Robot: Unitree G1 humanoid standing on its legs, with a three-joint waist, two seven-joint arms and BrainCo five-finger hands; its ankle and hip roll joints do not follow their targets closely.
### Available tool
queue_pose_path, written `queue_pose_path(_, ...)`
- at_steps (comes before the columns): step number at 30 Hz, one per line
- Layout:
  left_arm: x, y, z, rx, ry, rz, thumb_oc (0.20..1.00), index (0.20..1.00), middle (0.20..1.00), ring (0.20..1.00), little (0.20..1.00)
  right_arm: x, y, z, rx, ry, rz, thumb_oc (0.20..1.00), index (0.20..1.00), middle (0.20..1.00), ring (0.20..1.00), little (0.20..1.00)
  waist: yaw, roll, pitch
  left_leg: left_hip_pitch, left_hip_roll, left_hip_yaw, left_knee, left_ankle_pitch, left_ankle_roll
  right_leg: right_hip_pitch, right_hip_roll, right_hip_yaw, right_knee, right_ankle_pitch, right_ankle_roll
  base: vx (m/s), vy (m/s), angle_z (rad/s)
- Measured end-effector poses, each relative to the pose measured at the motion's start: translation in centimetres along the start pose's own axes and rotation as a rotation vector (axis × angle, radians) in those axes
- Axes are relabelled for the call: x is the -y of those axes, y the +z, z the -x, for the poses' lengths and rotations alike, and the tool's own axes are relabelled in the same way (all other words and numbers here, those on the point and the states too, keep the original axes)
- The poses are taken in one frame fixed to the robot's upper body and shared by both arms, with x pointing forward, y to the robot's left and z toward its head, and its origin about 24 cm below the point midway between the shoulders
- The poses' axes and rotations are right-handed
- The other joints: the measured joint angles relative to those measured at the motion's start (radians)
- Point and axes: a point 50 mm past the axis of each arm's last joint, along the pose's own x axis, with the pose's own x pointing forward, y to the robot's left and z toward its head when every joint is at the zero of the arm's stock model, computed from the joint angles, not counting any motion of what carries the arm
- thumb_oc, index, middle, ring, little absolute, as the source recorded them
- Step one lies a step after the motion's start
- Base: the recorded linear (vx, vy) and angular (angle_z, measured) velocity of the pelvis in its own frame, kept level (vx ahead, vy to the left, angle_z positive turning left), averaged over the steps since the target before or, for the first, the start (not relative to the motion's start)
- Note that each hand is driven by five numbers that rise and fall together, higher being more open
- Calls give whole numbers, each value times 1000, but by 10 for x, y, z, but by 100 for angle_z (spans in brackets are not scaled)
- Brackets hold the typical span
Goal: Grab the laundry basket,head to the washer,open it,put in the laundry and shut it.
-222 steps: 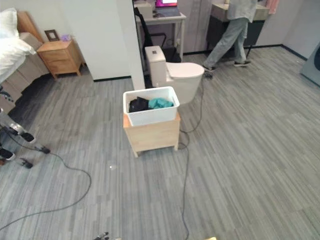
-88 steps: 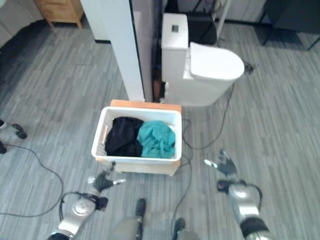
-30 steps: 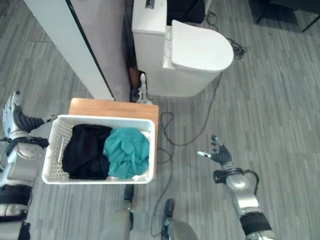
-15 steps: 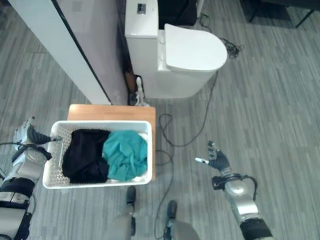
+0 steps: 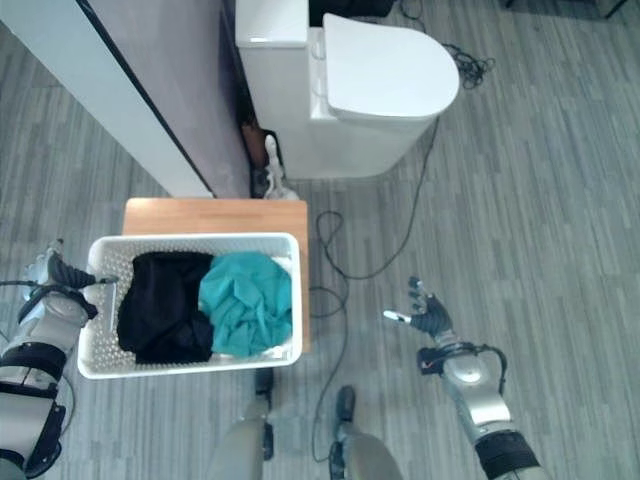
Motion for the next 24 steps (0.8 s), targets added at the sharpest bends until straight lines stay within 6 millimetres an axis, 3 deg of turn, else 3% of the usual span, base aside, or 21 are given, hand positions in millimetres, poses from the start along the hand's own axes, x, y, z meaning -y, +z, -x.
queue_pose_path(2, 1, 1, 0, 2, -15, 40, 1000, 1000, 1000, 1000, 1000, -2, 8, -3, 36, 7, -6, 1000, 1000, 1000, 1000, 1000, -1, -4, 32, -1, 1, 5, 0, 1, -1, -3, 0, 4, 0, 3, -1, -20, 16, -6)
queue_pose_path(13, 7, -11, 1, -70, -56, 167, 1000, 1000, 1000, 1000, 1000, -13, 45, -3, 215, 43, -66, 1000, 1000, 1000, 1000, 1000, -18, -18, 45, -13, 6, 20, 0, 1, -1, -19, 4, 11, 0, 7, 0, -5, 8, -2)
queue_pose_path(16, 16, -13, 4, -102, -75, 236, 1000, 1000, 1000, 1000, 1000, -12, 45, -3, 215, 37, -69, 1000, 1000, 1000, 1000, 1000, -16, -16, 46, -13, 5, 21, 0, 1, -1, -19, 3, 12, 0, 8, 0, -17, 22, 0)
queue_pose_path(19, 30, -7, 11, -63, -120, 273, 1000, 1000, 1000, 1000, 1000, -11, 46, -3, 217, 21, -68, 1000, 1000, 1000, 1000, 1000, -3, -6, 58, -14, 3, 21, 0, 1, -2, -19, 1, 12, 0, 10, 1, 0, 0, 0)
queue_pose_path(21, 38, 8, 18, 23, -147, 290, 1000, 1000, 1000, 1000, 1000, -11, 48, -3, 224, 19, -69, 1000, 1000, 1000, 1000, 1000, 12, -3, 77, -14, 2, 18, 0, 3, -5, -18, 1, 10, 0, 10, 0, 0, 10, 2)
queue_pose_path(24, 43, 15, 23, 68, -156, 305, 1000, 1000, 1000, 1000, 1000, -19, 64, -5, 280, 45, -66, 1000, 1000, 1000, 1000, 1000, 16, -3, 82, -15, -1, 16, 0, 4, -6, -17, -2, 6, 0, 10, 0, 0, 14, 3)
